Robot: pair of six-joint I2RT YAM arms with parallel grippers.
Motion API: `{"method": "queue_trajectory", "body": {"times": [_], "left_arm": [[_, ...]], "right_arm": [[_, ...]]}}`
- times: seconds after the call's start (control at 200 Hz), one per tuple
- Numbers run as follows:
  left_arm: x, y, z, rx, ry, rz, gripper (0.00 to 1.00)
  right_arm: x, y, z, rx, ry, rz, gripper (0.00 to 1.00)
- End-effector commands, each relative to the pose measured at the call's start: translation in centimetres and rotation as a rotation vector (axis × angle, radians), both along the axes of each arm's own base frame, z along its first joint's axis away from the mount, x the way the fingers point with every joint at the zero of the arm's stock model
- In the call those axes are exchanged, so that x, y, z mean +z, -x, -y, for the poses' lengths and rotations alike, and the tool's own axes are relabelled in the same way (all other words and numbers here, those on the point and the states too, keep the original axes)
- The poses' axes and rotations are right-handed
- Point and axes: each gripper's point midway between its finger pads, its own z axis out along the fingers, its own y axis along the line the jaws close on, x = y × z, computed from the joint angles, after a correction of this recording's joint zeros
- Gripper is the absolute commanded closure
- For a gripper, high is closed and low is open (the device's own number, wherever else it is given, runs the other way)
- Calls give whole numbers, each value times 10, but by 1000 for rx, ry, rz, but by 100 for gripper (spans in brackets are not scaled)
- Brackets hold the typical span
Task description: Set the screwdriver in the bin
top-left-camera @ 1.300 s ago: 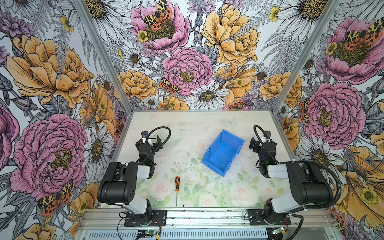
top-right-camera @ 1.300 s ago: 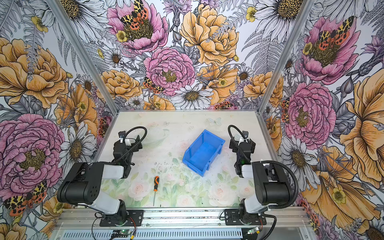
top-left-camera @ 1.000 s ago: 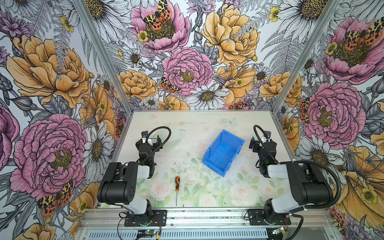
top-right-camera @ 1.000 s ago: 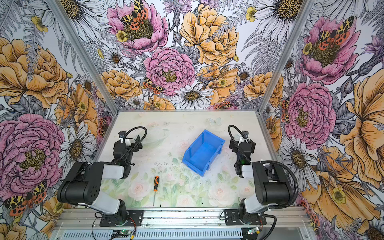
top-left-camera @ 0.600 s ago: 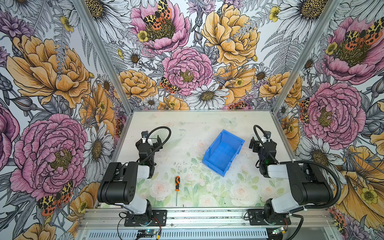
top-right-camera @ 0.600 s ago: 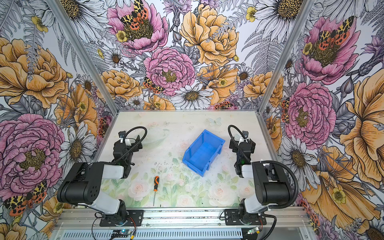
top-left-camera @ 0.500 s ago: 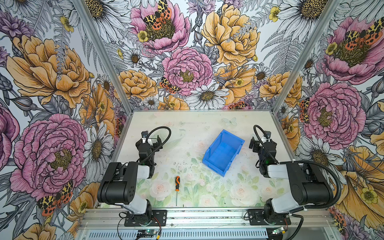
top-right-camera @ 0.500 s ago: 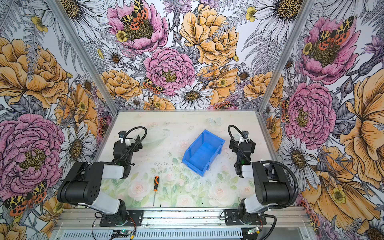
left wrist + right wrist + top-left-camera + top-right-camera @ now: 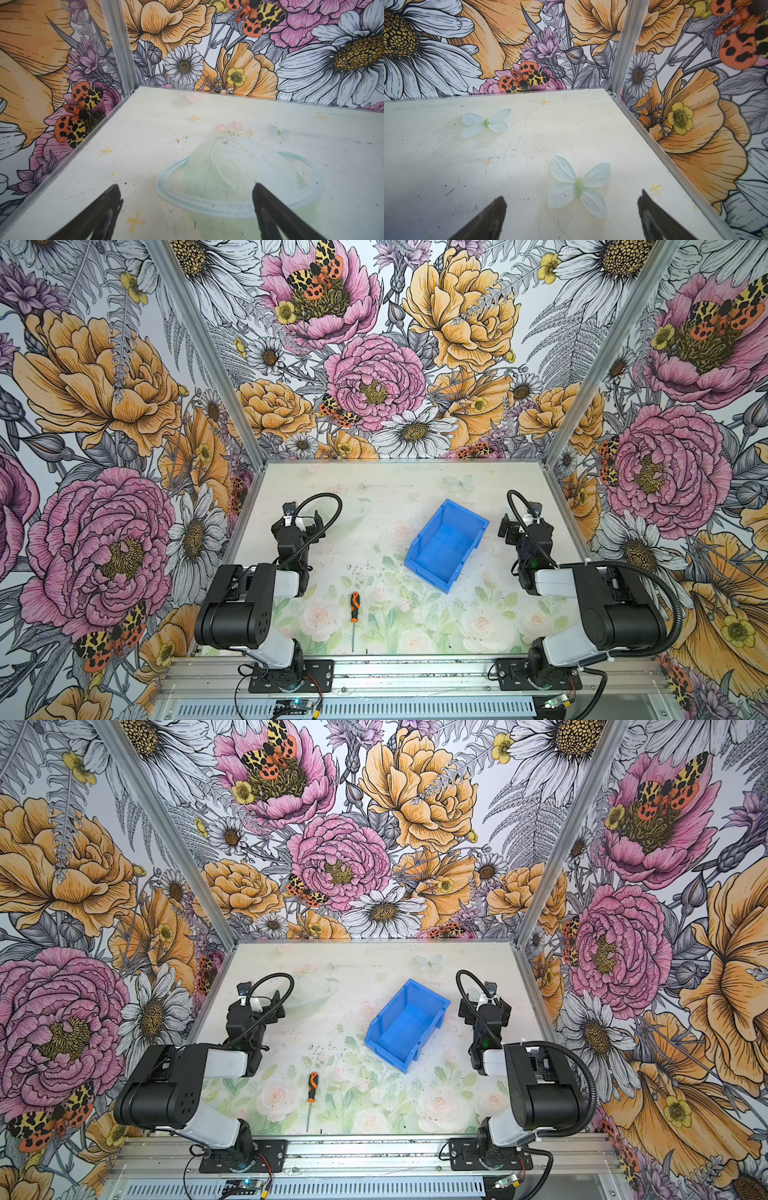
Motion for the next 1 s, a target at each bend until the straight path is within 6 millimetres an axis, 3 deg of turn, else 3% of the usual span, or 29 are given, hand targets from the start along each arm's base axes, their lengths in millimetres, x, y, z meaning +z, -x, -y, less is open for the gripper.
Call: {"method": "queue_trajectory", "body": {"times": [0.0,0.29,0.52,0.836,0.996], "left_arm": [[-1,1,0,-24,14,8,1],[0,2,0,-26,16,10,1],[15,6,-6,4,27,19,1],[24,13,-11,58,66,-92,1],[32,18,-10,148,115,-217,1]], "right_arm": [[0,-1,-3,12,-21,14,1],[2,-1,-3,10,-18,11,1],[19,1,-10,28,0,-6,0],[45,27,-22,-24,6,-58,0],[61,43,-18,-122,-75,-144,1]]}}
